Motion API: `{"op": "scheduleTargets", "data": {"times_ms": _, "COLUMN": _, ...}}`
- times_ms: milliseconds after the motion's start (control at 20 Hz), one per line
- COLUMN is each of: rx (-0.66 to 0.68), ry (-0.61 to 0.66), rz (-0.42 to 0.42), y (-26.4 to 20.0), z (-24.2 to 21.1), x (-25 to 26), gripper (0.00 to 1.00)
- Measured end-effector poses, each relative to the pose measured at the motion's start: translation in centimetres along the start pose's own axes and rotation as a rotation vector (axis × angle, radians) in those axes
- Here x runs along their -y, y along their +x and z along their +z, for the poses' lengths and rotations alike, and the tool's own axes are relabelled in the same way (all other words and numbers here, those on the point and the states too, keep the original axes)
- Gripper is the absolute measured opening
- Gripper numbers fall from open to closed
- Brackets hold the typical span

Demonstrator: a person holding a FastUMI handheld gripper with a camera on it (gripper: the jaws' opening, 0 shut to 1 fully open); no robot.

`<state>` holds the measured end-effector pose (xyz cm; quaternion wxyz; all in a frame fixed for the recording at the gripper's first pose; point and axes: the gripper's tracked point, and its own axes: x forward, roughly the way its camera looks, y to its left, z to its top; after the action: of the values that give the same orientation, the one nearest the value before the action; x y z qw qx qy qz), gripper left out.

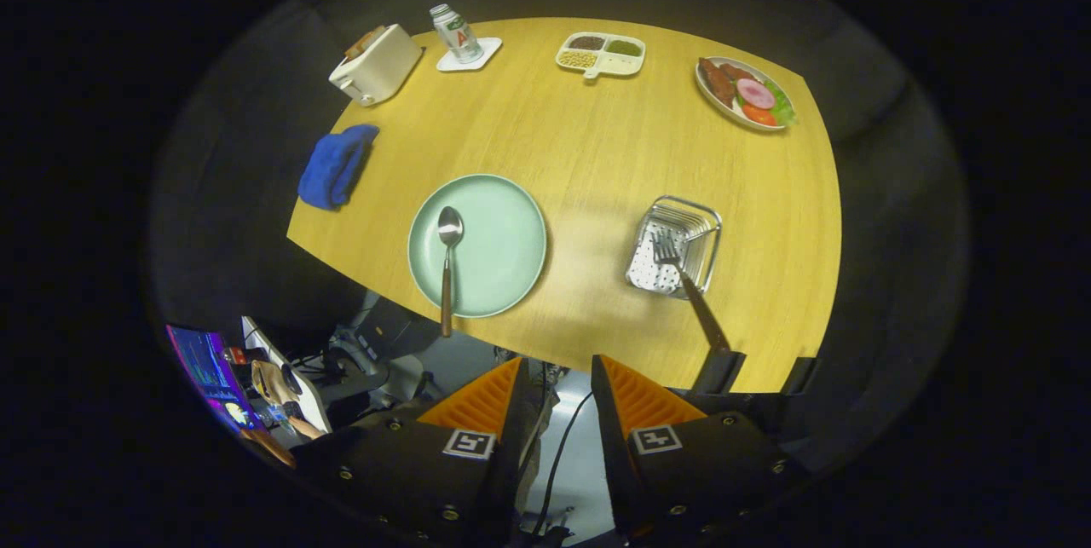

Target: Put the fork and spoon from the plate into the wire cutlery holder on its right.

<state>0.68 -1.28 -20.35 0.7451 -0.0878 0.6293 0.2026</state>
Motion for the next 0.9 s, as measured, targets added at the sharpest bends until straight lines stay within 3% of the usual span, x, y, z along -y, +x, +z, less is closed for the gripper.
{"op": "scheduleTargets", "data": {"times_ms": 600, "rx": -0.056, "ry": -0.127, "rz": 0.067, "y": 5.9, "z": -1.0, "x": -9.0, "gripper": 0.44}}
{"op": "scheduleTargets", "data": {"times_ms": 900, "rx": -0.074, "ry": -0.096, "rz": 0.112, "y": 10.2, "z": -1.5, "x": -12.4, "gripper": 0.44}}
